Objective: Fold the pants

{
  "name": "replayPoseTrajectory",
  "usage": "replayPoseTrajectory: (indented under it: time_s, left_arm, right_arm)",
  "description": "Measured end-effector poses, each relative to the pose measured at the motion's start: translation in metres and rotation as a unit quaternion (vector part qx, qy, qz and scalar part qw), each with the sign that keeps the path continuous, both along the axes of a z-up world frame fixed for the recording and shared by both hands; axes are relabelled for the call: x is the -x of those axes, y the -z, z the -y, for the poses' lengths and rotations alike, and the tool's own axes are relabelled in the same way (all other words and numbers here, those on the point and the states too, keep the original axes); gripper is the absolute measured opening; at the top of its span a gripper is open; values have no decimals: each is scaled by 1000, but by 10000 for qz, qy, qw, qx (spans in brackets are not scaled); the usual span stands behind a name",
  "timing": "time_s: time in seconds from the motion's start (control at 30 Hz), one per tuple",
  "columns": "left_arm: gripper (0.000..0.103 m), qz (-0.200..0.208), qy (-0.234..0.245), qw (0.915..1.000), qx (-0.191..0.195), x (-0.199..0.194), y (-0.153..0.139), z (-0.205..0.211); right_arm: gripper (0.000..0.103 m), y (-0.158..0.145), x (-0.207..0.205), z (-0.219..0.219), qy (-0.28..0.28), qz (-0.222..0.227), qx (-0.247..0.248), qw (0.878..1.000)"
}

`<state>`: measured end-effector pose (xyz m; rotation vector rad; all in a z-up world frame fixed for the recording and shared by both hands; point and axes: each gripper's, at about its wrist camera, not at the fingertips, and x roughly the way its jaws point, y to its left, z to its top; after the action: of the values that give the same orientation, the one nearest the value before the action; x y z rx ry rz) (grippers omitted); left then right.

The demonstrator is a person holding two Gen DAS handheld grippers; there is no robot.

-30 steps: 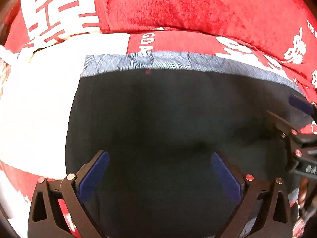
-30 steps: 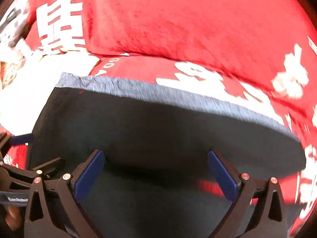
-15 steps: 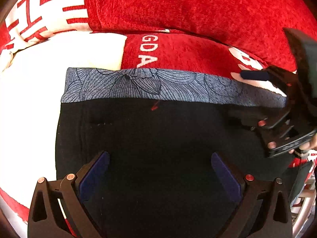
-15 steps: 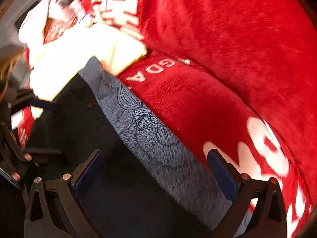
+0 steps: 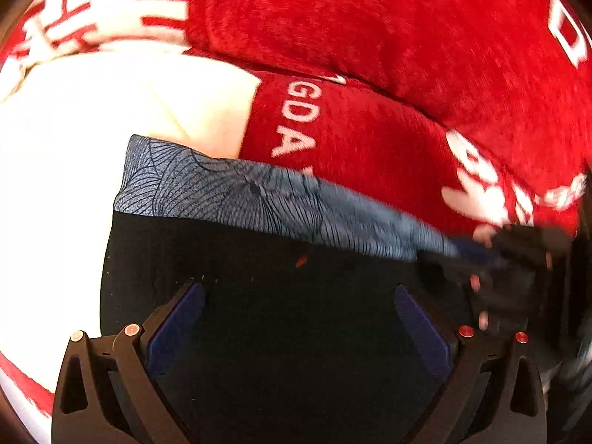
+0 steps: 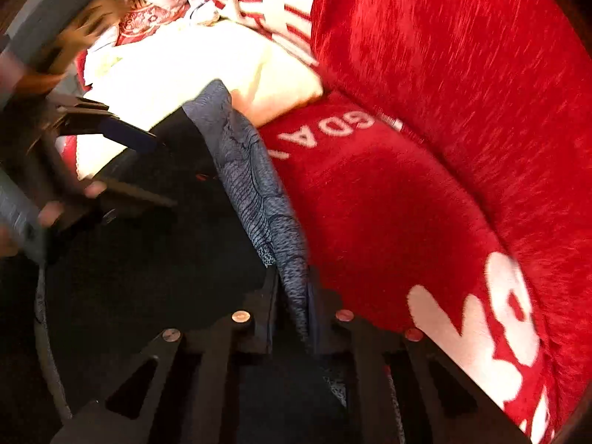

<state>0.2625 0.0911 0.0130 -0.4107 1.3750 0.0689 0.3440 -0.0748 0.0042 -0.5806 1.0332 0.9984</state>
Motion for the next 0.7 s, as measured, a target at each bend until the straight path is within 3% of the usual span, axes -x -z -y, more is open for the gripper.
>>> replayPoseTrajectory:
  time_s: [0.1,0.23,0.37,0.4,0.43,0.5,0.57,0.7]
  left_arm:
    - [103,-139,-585,9976,355,-6,4,-14]
    - [103,-371,-1139,9914,518,-17,13,-20]
    - [103,-1004,-966,9901,-150,-41,39,-2]
    - [103,-953,-902,9905,-404,-43,40,5]
    - [94,-866,-888,9909,-532,-43,37,9]
    - [53,-663,-842,9925,-589,-42,27,16]
    - [19,-532,-762,9944,-507,-37,15,20]
    - [10,-293,-713,9965,-338,-16,3,21]
  right_arm:
    - [6,-14,23,6,129,493,-106,9986]
    - [5,-3,46,1,116,933,89,9955]
    - [5,4,47,-3,178,1039,172,9943]
    - [5,2,46,-2,215,1041,141,9942]
    - [5,1,45,-1,243,1050,120,9941]
    - [5,1,44,1,279,1059,129,9939]
    - [5,0,47,2,296,1138,168,9929]
    - [5,-8,51,8,386,1208,104,9919]
